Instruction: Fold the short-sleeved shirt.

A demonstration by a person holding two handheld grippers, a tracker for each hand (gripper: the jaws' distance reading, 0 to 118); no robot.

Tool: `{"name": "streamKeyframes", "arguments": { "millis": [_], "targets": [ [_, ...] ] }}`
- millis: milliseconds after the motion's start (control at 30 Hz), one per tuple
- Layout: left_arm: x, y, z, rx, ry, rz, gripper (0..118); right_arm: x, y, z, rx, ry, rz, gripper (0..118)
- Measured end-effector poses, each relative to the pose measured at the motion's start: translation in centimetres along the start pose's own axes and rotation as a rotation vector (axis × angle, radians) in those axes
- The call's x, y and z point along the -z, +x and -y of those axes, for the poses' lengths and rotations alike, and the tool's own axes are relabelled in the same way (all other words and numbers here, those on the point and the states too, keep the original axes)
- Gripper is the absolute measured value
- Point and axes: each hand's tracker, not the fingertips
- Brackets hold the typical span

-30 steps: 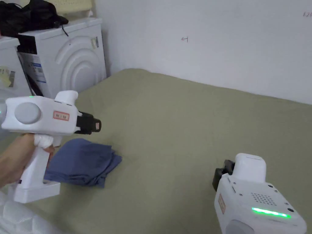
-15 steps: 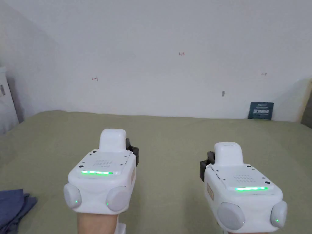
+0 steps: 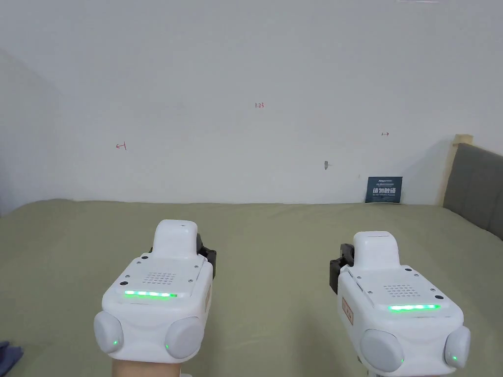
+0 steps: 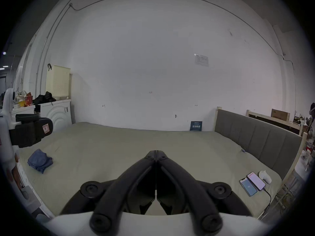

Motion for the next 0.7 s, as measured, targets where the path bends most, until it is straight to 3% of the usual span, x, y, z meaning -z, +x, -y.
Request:
{"name": "streamKeyframes", "arguments": {
  "millis": [67, 133, 167, 200, 500, 567, 700],
  "targets": [
    [-0.1, -0.4, 0.0, 0.001, -0.004, -0.005, 22, 0.1, -0.2, -0.2, 0.001, 0.012, 0.002, 12],
    [-0.1, -0.6, 0.0, 0.005, -0.014, -0.033, 88, 0.2, -0.3, -0.5, 0.010, 0.020, -0.007, 80],
    [0.2, -0.9, -0.1, 0.004, -0.028, -0.040, 118, 0.5, -0.3, -0.5, 0.014, 0.007, -0.020, 108],
    [0.3, -1.1, 0.1, 0.000, -0.032, -0.032, 118, 0.7, -0.3, -0.5, 0.012, 0.004, -0.021, 117],
    [-0.8, -2.0, 0.0, -0.017, -0.013, -0.056, 118, 0.0, -1.6, -1.8, -0.028, 0.033, -0.026, 118],
    [-0.7, -2.2, -0.4, -0.044, -0.061, -0.035, 118, 0.3, -1.6, -1.8, -0.029, 0.003, -0.073, 118],
    [-0.6, -1.7, -1.5, -0.046, -0.166, -0.104, 118, 0.3, -1.9, -1.7, -0.033, 0.005, -0.057, 118]
  ]
}}
